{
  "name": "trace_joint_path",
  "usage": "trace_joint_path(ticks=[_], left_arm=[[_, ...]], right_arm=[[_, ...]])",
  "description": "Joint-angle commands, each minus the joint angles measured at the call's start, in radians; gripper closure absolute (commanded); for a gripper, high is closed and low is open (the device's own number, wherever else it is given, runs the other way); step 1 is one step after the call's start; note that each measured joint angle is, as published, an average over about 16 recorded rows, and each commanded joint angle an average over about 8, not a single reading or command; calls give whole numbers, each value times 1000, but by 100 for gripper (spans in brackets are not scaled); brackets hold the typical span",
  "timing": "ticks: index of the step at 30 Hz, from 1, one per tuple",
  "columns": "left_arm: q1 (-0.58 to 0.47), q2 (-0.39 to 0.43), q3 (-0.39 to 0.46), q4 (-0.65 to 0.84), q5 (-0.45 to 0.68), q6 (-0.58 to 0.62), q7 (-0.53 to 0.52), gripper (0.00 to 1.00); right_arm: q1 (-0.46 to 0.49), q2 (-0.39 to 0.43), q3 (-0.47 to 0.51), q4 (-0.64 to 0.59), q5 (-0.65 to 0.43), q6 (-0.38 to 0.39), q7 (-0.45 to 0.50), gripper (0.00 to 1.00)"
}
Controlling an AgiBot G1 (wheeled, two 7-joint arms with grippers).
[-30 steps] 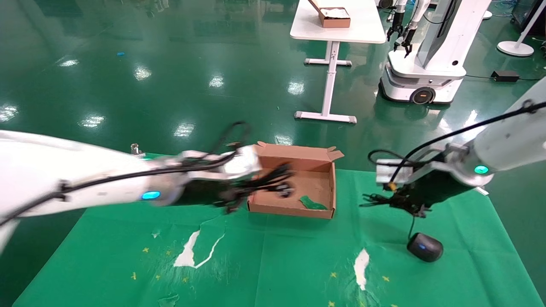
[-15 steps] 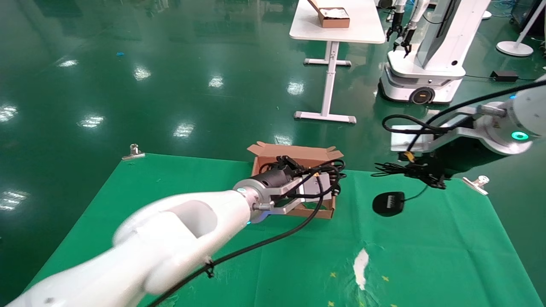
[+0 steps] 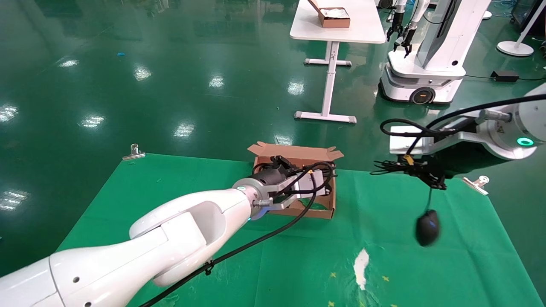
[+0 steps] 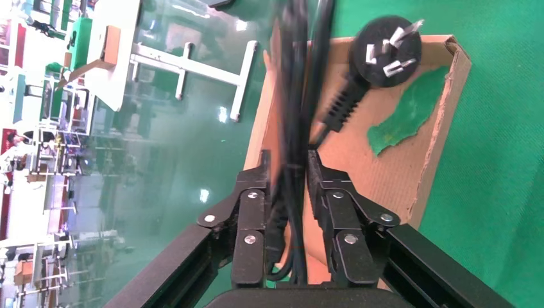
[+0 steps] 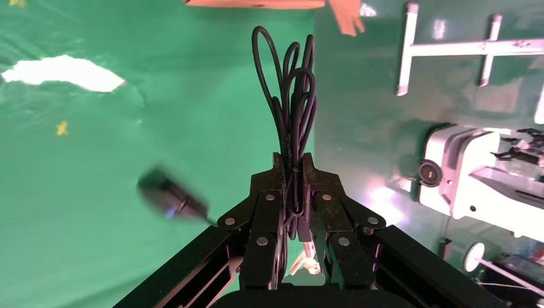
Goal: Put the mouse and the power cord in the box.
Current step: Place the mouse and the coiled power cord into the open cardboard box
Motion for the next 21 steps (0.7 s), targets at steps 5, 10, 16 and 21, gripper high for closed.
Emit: trace_joint_path(ticks=[5, 10, 16, 21], left_arm=[[-33, -2, 61, 9, 9, 4, -99, 0], [-86, -11, 59, 52, -23, 65, -203, 0], [-142, -62, 39, 155, -51, 102, -269, 0], [-167, -139, 28, 228, -104, 102, -241, 0]], right_arm=[[19, -20, 3, 9, -3, 11, -8, 100], [37, -49, -1, -9, 2, 21, -49, 100], [50, -89, -7, -50, 7, 38, -100, 100], [48, -135, -9, -105, 28, 69, -165, 100]])
